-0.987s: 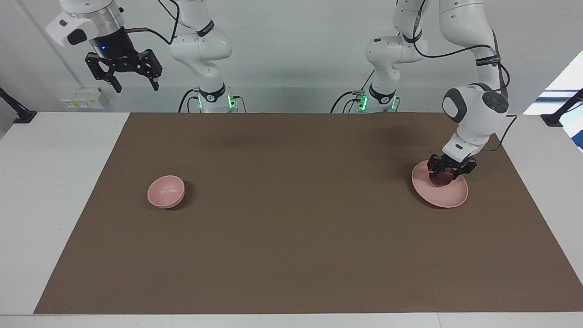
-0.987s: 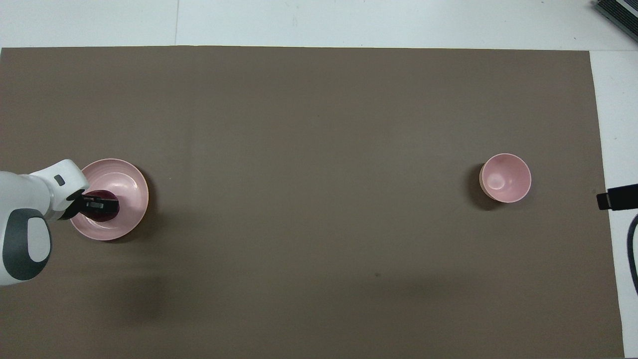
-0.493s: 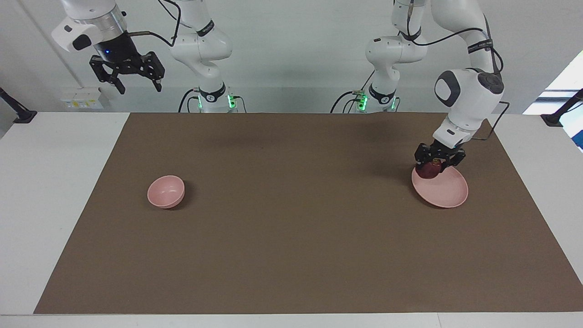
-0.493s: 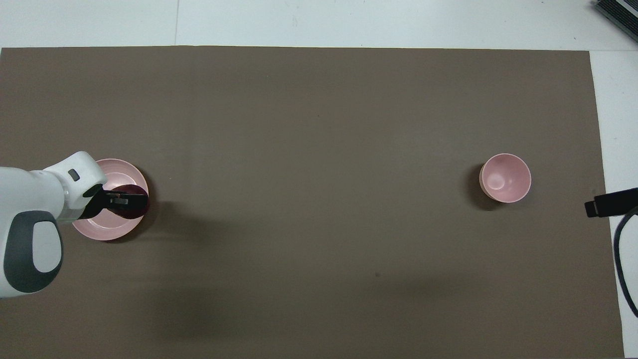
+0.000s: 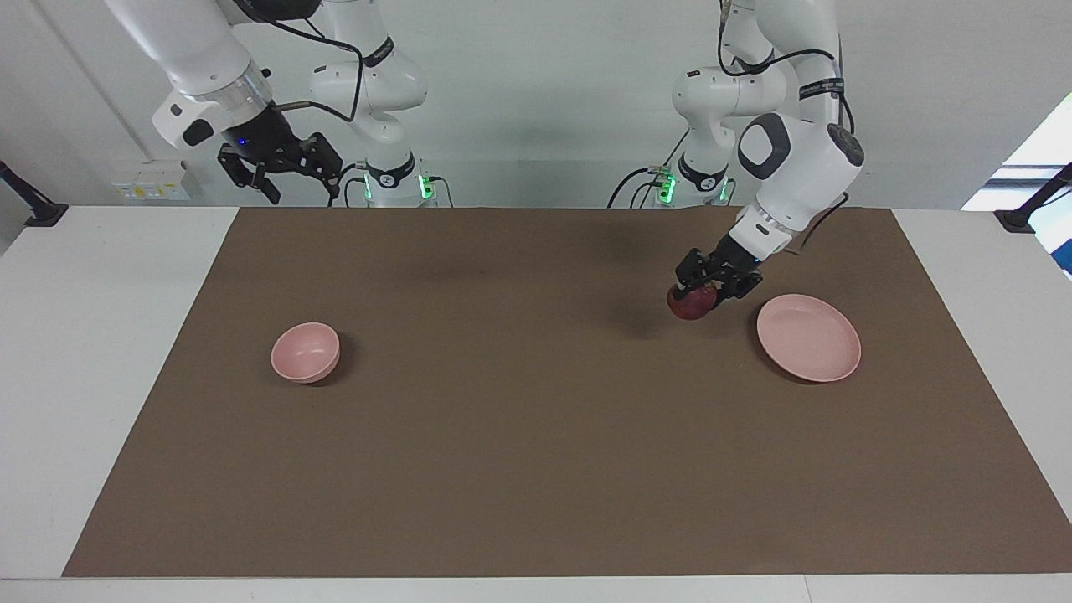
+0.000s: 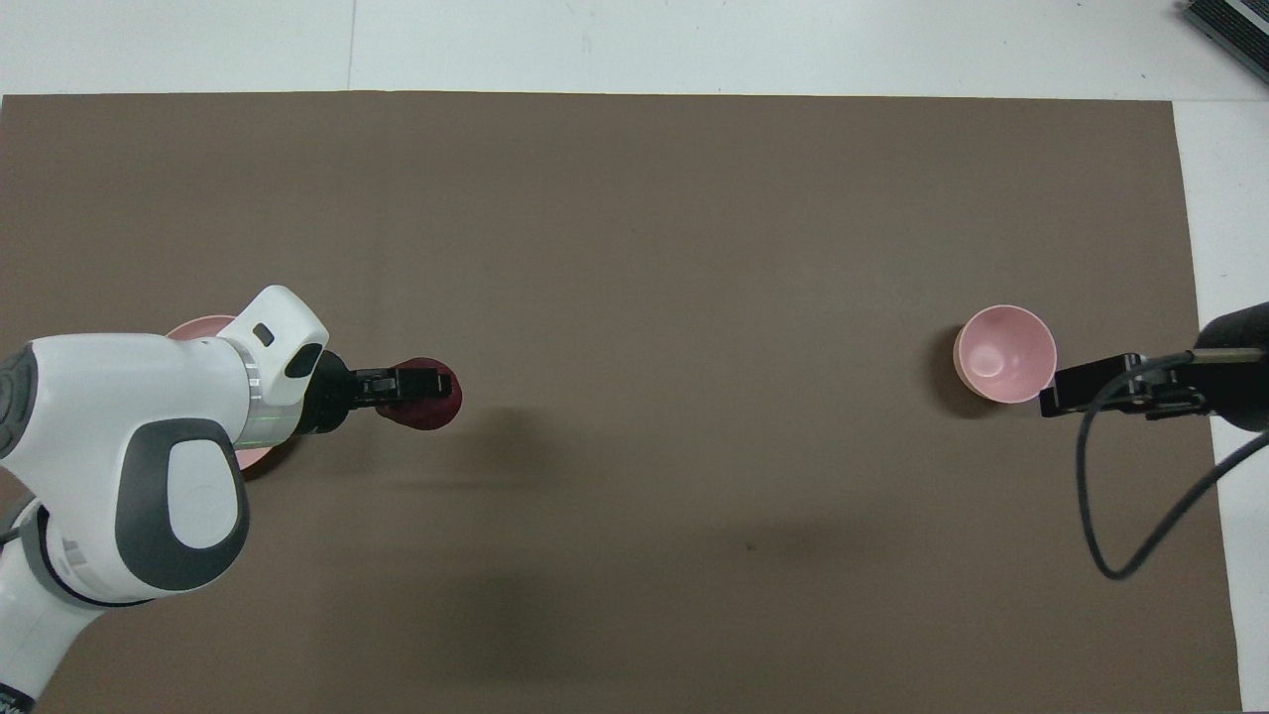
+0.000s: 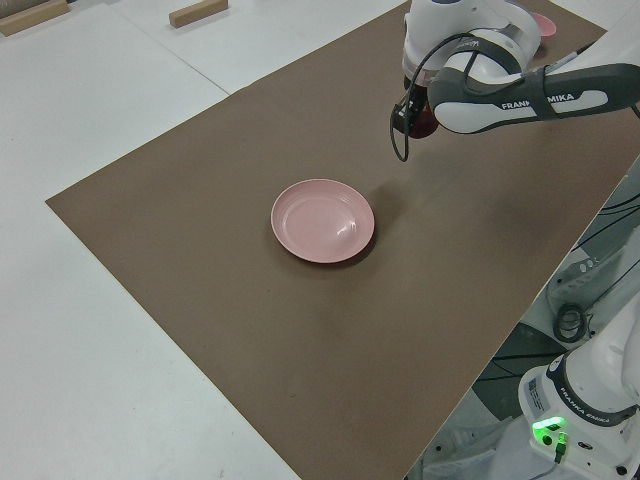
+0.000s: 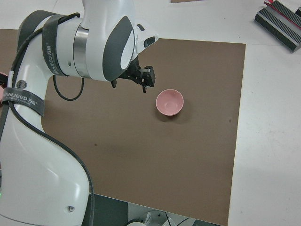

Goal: Move apple from plate to bowl
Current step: 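Lift the apple with the left gripper while the right gripper approaches it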

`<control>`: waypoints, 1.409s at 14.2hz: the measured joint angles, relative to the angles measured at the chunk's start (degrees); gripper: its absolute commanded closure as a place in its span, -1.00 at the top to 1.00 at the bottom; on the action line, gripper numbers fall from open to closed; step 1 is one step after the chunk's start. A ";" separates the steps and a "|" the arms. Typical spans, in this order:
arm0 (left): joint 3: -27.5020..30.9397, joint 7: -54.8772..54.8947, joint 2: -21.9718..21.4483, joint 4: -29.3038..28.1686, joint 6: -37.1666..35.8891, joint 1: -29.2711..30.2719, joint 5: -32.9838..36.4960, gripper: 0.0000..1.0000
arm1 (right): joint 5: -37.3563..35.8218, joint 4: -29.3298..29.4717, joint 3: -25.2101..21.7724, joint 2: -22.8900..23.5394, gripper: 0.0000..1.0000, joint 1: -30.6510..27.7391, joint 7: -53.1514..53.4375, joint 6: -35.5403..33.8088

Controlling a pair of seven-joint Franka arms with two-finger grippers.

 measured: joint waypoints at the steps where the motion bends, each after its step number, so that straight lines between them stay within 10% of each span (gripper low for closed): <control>1: -1.41 -0.05 0.07 0.52 0.86 -0.02 -4.72 -1.00 | 1.71 -0.86 0.09 0.13 1.00 0.98 3.19 1.06; 11: -15.41 -0.28 1.78 6.09 12.89 -0.18 -36.42 -1.00 | 22.92 -2.83 0.06 3.59 1.00 3.08 29.01 5.46; 20: -26.67 -0.74 1.89 9.96 29.12 -0.19 -43.49 -1.00 | 40.93 -2.36 -0.09 10.69 1.00 2.90 38.44 9.20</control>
